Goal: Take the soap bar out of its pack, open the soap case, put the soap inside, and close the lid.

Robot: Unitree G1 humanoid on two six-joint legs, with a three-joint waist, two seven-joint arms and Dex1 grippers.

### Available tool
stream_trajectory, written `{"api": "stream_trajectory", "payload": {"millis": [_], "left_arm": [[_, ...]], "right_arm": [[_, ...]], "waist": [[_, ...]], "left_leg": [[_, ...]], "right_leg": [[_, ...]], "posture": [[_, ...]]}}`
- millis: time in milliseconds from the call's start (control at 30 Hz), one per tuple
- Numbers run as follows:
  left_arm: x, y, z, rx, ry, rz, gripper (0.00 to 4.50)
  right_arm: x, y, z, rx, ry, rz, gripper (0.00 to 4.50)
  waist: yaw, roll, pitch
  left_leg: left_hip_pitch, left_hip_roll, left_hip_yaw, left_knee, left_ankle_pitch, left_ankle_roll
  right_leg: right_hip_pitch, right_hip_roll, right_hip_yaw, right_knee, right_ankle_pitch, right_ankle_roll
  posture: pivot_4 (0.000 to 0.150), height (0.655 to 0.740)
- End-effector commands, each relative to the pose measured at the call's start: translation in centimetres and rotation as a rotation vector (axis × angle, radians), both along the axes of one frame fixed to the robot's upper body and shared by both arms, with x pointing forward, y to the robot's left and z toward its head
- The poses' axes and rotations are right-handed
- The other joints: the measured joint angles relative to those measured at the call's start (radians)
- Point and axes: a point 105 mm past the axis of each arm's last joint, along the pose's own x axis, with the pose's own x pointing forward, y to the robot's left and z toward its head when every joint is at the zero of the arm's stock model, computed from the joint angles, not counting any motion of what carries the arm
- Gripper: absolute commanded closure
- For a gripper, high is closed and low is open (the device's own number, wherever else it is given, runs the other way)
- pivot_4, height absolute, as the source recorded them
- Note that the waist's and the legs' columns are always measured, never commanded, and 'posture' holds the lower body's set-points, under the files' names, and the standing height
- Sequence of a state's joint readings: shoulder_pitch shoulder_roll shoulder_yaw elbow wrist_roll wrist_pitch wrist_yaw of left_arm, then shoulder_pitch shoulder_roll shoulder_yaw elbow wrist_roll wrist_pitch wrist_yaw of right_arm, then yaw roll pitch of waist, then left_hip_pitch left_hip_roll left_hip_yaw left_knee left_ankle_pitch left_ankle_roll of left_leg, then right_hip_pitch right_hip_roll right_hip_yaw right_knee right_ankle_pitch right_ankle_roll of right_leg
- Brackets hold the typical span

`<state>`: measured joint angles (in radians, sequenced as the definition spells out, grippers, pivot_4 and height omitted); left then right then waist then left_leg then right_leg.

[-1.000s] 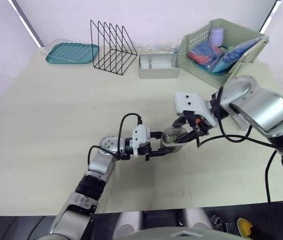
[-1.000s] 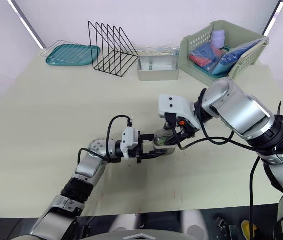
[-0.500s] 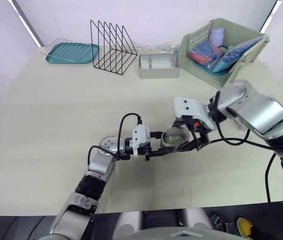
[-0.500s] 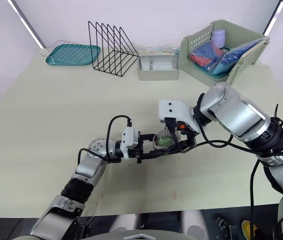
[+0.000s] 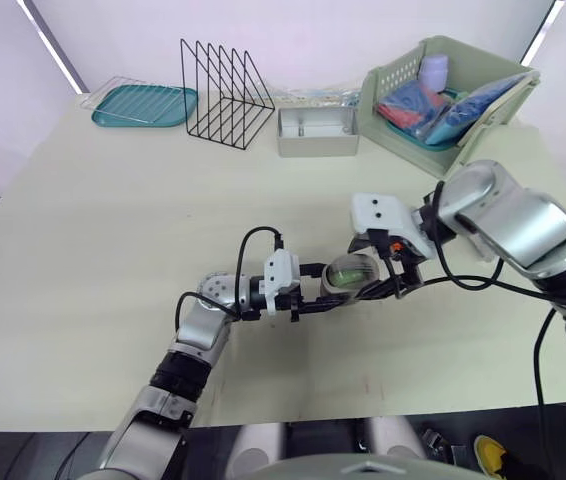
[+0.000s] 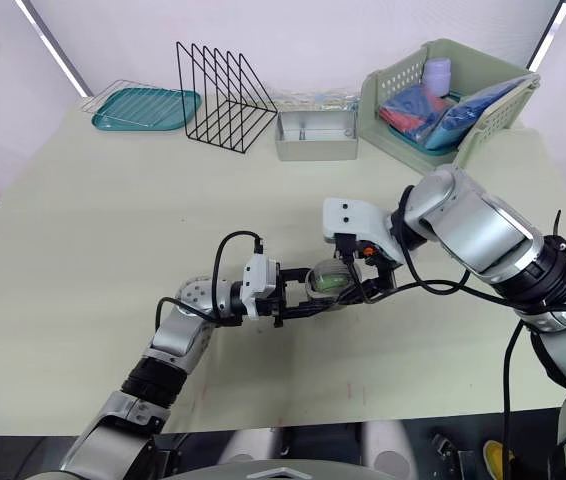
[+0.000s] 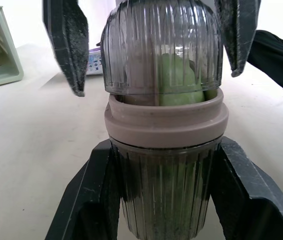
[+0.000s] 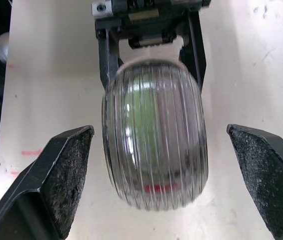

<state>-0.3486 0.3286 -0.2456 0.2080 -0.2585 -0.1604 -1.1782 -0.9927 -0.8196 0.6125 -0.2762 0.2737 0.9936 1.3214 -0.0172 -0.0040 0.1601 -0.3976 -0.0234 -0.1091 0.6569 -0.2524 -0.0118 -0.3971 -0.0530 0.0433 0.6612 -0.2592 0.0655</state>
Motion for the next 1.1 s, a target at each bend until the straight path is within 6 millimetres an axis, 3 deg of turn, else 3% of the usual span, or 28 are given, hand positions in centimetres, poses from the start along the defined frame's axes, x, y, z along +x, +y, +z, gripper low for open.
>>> {"api": "stream_trajectory", "payload": {"millis": [33,367,500,633,700,900,1100], "left_arm": [[-0.1,0.2,0.0,0.011,-0.011,0.007,2.63],[0.0,0.4,0.0,0.016,-0.012,0.011,2.63],[0.0,0.5,0.0,0.016,-0.013,0.013,2.63],[0.0,0.6,0.1,0.014,-0.014,0.014,2.63],[0.1,0.6,0.1,0.012,-0.014,0.014,2.63],[0.1,0.6,0.2,0.004,-0.013,0.014,2.63],[0.2,0.5,0.4,0.003,-0.016,0.015,2.63]], "right_arm": [[0.0,-1.0,0.3,-0.007,-0.026,-0.009,0.02],[0.6,-5.5,-1.2,0.001,0.003,-0.144,0.02],[1.2,-7.1,-1.7,0.124,-0.026,-0.192,0.02],[0.8,-8.7,-2.4,0.270,0.024,-0.243,1.05],[0.5,-9.7,-3.5,0.263,0.024,-0.226,1.97],[0.2,-9.6,-3.4,0.428,-0.042,-0.129,4.47],[-0.2,-8.5,-2.1,0.529,-0.115,-0.010,4.47]], "waist": [[0.000,0.000,0.000],[0.001,0.000,0.001],[0.002,-0.001,0.001],[0.000,-0.001,0.002],[0.003,-0.002,0.002],[-0.001,-0.001,0.002],[0.001,-0.002,0.002]], "left_leg": [[0.000,0.000,0.000,0.000,0.000,0.000],[0.000,0.000,0.000,-0.001,0.000,0.000],[0.000,0.000,0.001,-0.001,0.000,0.000],[0.000,0.000,0.002,-0.002,0.000,0.000],[0.001,0.000,0.001,-0.002,0.000,0.000],[0.002,0.001,0.003,-0.002,0.000,0.000],[0.002,0.000,0.003,-0.002,0.000,0.000]], "right_leg": [[0.000,0.000,0.000,0.000,0.000,0.000],[0.000,0.000,0.000,0.000,0.000,0.000],[0.000,0.000,0.000,-0.001,0.000,0.000],[0.000,0.000,0.001,0.000,0.000,0.000],[0.001,0.000,0.001,-0.001,0.000,0.000],[0.001,0.000,0.002,0.000,0.000,0.000],[0.001,0.000,0.002,0.000,0.000,0.000]], "posture": [[0.150,0.7400],[0.150,0.7400],[0.150,0.7400],[0.150,0.7400],[0.150,0.7400],[0.150,0.7400],[0.150,0.7400]]}}
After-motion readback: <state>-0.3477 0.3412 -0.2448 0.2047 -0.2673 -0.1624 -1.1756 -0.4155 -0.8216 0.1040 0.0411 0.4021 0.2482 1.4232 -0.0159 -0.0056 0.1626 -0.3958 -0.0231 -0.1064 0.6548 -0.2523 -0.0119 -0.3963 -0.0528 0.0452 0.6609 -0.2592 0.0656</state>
